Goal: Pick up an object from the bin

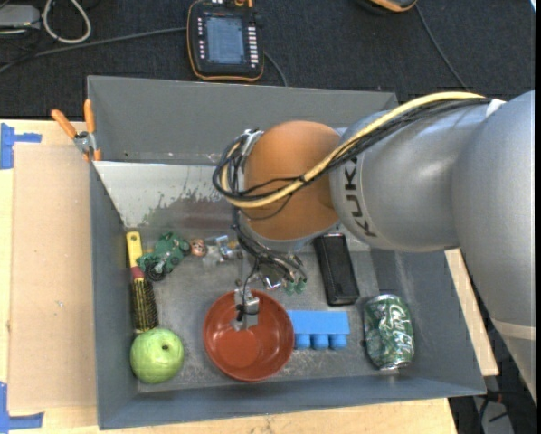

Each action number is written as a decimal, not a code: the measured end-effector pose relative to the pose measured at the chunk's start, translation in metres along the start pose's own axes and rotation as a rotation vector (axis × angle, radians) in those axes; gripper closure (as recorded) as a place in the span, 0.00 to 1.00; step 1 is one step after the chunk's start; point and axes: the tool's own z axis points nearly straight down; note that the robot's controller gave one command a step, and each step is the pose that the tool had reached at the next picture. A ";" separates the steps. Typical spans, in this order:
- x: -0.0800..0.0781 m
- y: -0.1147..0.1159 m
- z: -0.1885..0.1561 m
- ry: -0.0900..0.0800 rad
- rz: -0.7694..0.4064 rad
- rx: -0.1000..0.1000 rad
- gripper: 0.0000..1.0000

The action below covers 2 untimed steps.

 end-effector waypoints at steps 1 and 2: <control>0.016 -0.001 0.001 0.003 0.326 0.000 0.00; 0.012 0.004 0.022 0.002 0.066 -0.001 0.00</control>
Offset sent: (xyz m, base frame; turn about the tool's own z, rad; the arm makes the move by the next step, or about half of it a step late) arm -0.0112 0.0003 -0.0243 0.0609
